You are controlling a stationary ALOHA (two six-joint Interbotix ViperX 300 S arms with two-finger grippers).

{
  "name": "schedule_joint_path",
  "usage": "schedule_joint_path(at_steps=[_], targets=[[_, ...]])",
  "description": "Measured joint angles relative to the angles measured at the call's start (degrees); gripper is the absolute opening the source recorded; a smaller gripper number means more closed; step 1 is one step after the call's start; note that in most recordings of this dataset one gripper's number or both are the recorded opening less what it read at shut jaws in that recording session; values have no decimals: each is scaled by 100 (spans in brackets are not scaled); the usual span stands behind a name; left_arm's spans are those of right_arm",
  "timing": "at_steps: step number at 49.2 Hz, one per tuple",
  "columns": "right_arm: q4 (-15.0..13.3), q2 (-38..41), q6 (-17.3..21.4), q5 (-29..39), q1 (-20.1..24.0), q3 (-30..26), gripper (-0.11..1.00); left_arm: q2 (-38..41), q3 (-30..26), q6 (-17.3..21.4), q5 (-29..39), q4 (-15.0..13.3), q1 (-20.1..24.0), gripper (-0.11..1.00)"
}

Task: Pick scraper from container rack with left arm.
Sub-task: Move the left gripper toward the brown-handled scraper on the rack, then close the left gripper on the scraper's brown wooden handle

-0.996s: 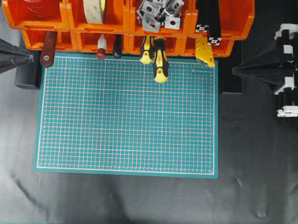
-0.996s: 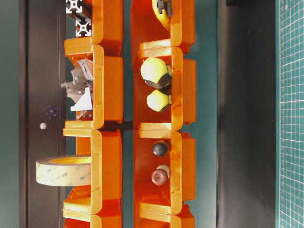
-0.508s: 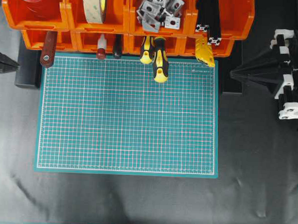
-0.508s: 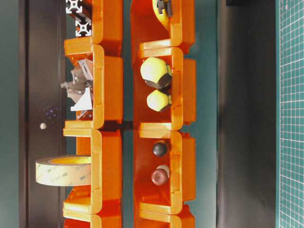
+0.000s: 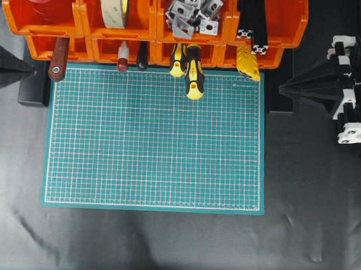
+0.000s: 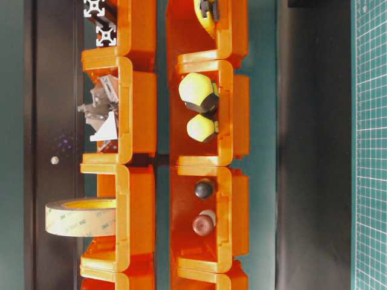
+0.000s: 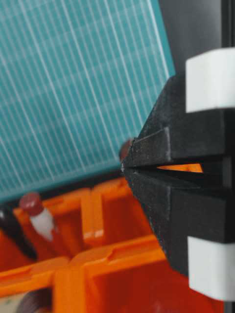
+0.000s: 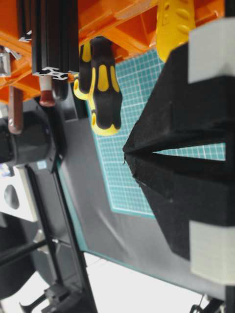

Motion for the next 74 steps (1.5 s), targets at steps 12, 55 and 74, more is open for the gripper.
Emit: schedule_joint_path(at_steps=[12,55,74], targets=[[70,0,404,132,0,0,0,853,-167,-2259,1037,2162,-1230,0],[70,-97,431,246,-18,0,0,2171,202,-4017,1494,3146,-2347,22],[70,-123,439,246,26,0,0,1942,694,-3990,1389,3067,-1854,90]])
